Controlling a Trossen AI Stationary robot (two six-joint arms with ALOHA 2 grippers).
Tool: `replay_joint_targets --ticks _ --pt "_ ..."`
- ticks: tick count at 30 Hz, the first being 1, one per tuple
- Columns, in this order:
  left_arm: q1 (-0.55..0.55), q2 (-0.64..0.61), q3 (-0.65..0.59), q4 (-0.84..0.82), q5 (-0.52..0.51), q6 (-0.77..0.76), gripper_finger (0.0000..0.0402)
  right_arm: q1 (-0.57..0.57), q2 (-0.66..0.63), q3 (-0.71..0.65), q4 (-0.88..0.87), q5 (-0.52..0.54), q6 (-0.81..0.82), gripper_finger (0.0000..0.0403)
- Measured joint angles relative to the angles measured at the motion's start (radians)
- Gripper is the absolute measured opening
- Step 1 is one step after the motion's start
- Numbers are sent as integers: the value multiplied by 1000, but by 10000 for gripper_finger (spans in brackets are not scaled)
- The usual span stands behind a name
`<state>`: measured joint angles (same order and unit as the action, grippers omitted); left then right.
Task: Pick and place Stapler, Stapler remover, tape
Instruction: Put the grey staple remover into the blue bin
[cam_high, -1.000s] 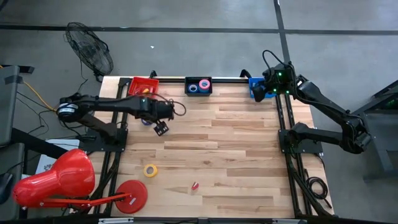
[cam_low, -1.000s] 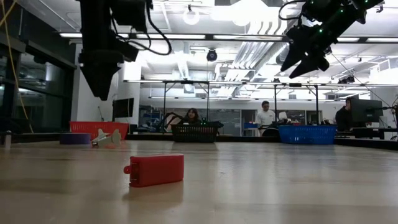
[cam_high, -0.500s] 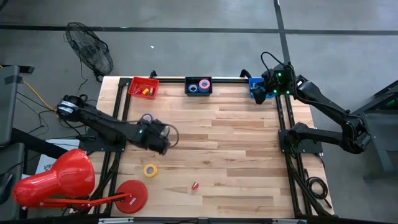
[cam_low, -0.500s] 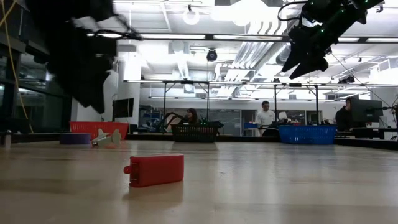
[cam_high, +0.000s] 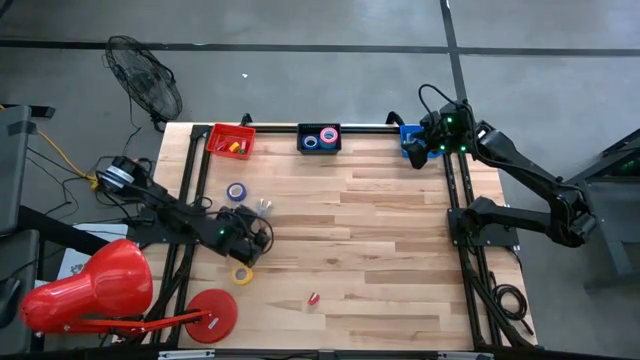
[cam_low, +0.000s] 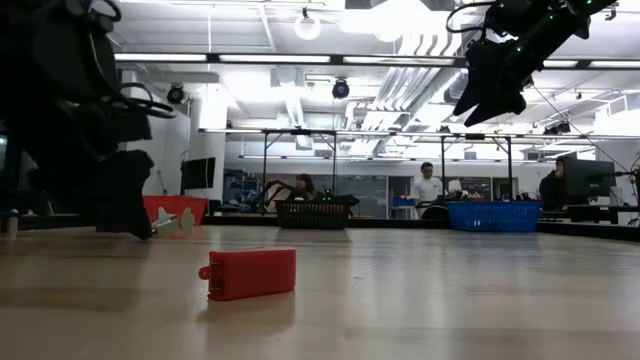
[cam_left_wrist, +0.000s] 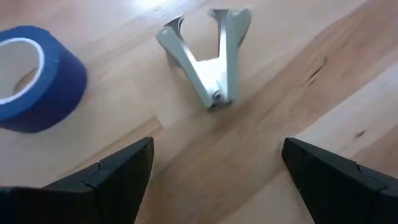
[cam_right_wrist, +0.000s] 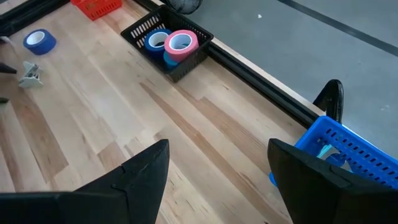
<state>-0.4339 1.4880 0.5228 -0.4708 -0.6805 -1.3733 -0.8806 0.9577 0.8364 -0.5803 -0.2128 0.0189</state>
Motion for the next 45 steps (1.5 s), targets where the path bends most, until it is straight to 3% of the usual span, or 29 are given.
replay_joint_targets --ticks 17,35,45 --pt "1 116 -18 56 -74 -150 356 0 0 0 -1 -4 -29 263" --pt "96 119 -21 101 -83 -52 354 0 0 0 0 -4 -47 263" --pt "128 120 -22 141 -67 0 275 0 0 0 -2 -4 -47 263"
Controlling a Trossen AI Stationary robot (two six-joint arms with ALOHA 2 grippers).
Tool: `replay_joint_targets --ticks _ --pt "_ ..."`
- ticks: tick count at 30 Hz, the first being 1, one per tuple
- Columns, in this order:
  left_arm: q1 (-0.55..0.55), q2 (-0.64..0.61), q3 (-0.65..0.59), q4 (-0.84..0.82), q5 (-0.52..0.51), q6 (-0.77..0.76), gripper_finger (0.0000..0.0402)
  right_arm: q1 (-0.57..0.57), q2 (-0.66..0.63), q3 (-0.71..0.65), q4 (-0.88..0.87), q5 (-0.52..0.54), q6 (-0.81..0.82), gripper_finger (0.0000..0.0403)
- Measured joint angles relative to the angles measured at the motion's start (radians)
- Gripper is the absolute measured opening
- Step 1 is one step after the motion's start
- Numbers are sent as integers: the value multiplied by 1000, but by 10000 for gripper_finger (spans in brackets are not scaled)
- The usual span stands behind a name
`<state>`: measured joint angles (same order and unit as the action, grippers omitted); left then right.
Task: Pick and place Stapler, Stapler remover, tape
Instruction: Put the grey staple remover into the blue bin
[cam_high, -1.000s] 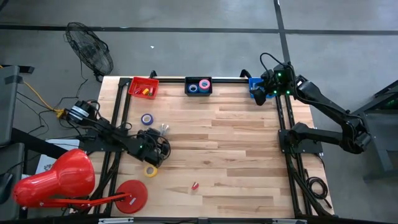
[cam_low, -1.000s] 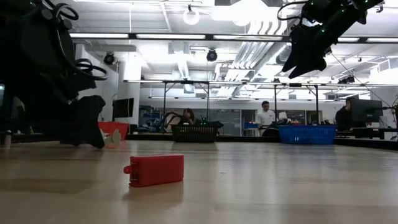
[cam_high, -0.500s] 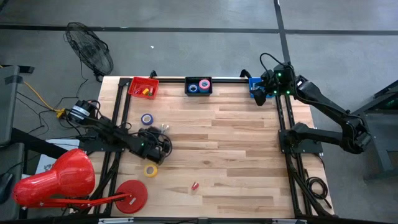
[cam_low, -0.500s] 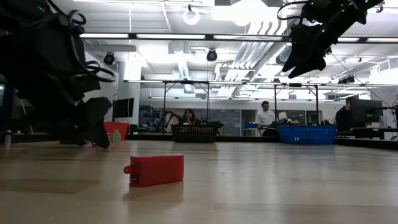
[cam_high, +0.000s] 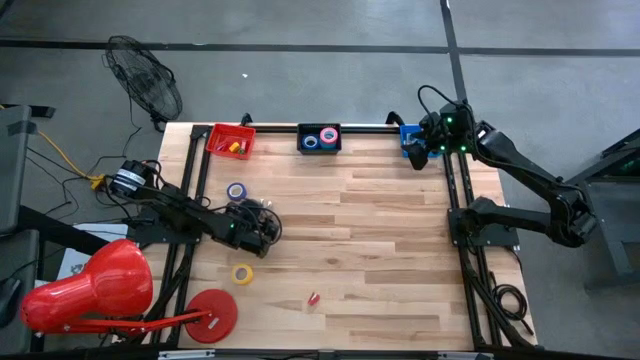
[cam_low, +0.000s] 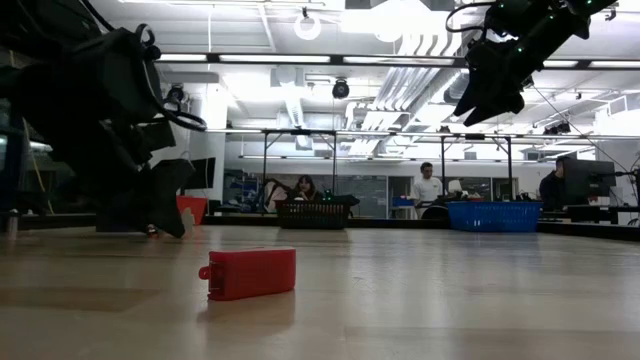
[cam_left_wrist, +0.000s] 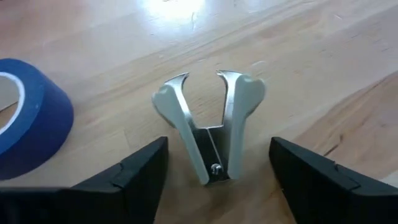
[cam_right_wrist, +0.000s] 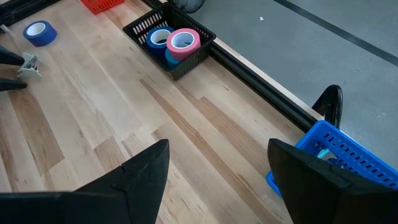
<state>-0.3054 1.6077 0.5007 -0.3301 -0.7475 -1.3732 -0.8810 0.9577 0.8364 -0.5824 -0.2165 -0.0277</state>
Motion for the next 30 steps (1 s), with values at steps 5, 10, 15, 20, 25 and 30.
replay_joint_targets --ticks 5,10,15,20,25,30 --pt "0 0 1 3 12 10 218 0 0 0 -2 0 0 263" --pt "0 0 1 4 11 11 154 0 0 0 -6 0 0 263" --pt "-1 0 0 12 10 13 87 0 0 0 -6 0 2 263" --pt "-1 0 0 17 7 16 79 0 0 0 -13 0 2 264" --pt "-2 2 7 22 -9 28 79 0 0 0 -22 -24 1 264" --pt "-2 5 40 92 -72 176 79 0 0 0 -21 -202 -66 264"
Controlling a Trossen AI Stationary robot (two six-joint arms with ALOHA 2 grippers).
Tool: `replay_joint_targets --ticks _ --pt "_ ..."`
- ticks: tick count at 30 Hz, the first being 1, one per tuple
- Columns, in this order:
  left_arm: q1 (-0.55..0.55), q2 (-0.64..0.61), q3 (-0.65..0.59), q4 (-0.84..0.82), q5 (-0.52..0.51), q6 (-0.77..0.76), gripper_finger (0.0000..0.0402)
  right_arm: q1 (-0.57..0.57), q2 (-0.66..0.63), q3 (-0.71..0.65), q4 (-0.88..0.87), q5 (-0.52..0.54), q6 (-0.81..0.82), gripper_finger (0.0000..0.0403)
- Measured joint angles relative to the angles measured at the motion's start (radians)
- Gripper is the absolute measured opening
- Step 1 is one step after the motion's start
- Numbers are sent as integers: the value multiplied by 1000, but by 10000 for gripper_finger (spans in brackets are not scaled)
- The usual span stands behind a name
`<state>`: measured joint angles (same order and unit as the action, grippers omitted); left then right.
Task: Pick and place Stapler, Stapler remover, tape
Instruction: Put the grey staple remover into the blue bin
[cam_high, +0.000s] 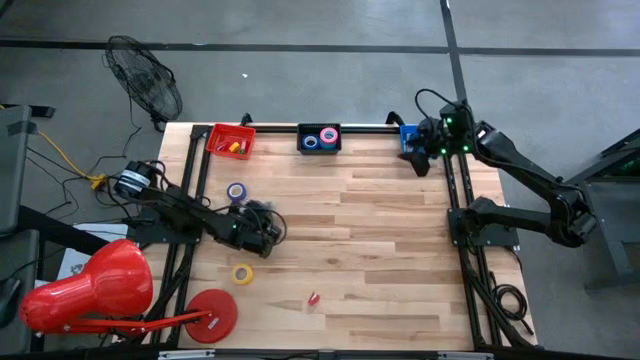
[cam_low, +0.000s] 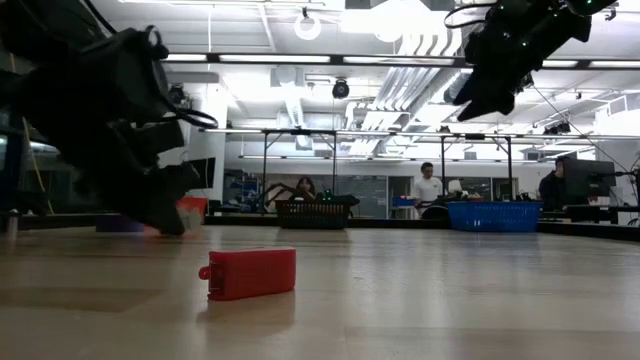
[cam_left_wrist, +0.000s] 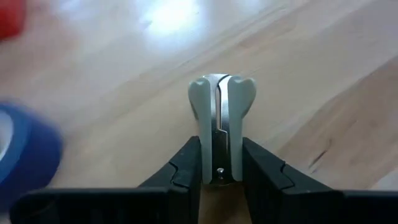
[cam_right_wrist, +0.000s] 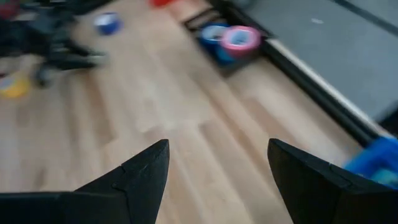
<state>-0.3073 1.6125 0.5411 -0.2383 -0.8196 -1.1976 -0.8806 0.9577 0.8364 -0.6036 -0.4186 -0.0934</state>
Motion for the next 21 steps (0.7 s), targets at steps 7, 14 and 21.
replay_joint_targets --ticks 7,14,21 --pt "21 1 77 230 -4 399 79 30 0 0 10 -166 -120 264" --pt "138 0 205 409 190 833 79 168 0 0 82 -164 -232 264" --pt "264 -2 372 407 361 1151 79 299 0 0 166 -45 -270 264"
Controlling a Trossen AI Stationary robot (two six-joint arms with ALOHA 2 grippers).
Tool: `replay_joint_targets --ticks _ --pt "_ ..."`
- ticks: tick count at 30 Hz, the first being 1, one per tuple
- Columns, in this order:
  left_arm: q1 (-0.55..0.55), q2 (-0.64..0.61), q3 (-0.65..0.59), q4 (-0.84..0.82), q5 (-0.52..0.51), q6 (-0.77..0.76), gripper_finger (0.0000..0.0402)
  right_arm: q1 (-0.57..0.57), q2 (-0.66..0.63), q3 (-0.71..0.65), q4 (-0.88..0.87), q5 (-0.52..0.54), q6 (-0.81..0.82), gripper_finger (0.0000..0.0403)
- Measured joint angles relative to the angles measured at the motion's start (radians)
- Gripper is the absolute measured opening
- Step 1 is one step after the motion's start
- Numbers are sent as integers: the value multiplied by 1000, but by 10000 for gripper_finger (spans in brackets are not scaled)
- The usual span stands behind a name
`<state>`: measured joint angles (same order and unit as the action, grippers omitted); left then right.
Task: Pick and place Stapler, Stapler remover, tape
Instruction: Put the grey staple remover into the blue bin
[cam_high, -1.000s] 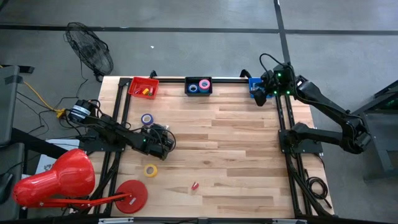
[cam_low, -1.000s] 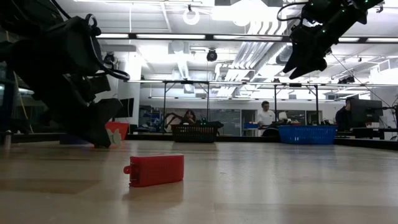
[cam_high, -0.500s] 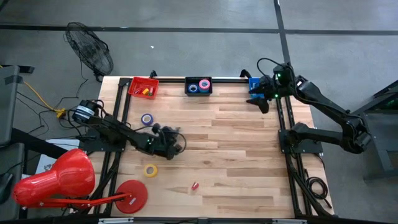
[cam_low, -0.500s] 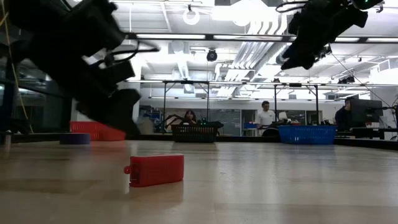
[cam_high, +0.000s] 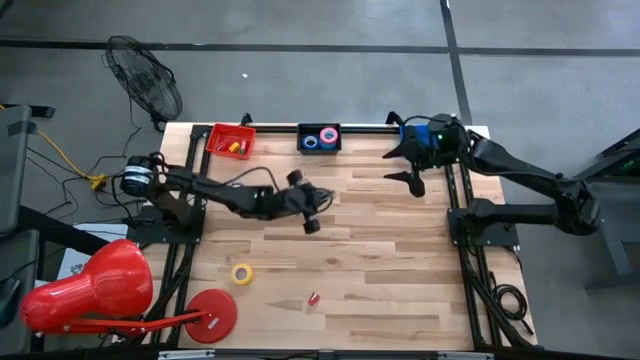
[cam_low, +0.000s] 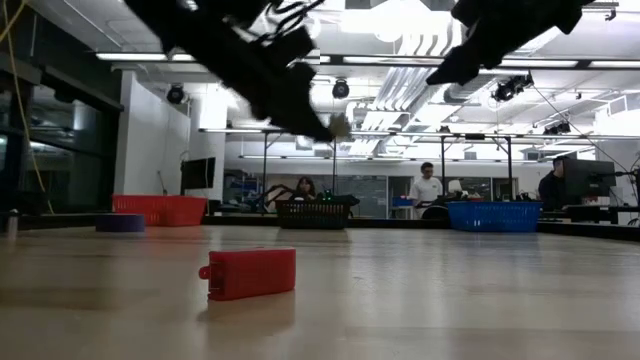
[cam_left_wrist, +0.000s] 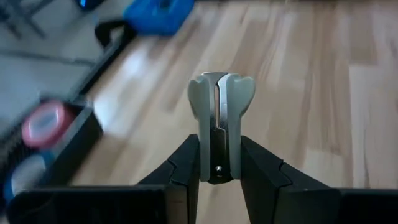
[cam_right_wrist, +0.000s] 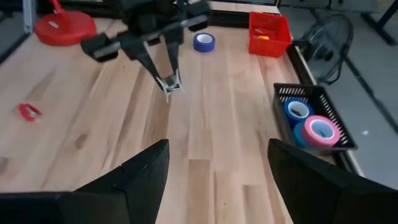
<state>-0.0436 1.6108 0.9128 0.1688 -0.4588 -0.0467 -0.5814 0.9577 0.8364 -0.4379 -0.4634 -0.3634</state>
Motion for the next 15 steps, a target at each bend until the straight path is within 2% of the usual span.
replay_joint_targets --ticks 9,15 --pt "106 -2 146 -15 169 202 79 118 12 0 34 133 -12 264" --pt "142 -2 191 -13 280 273 79 181 15 0 143 248 -8 263"
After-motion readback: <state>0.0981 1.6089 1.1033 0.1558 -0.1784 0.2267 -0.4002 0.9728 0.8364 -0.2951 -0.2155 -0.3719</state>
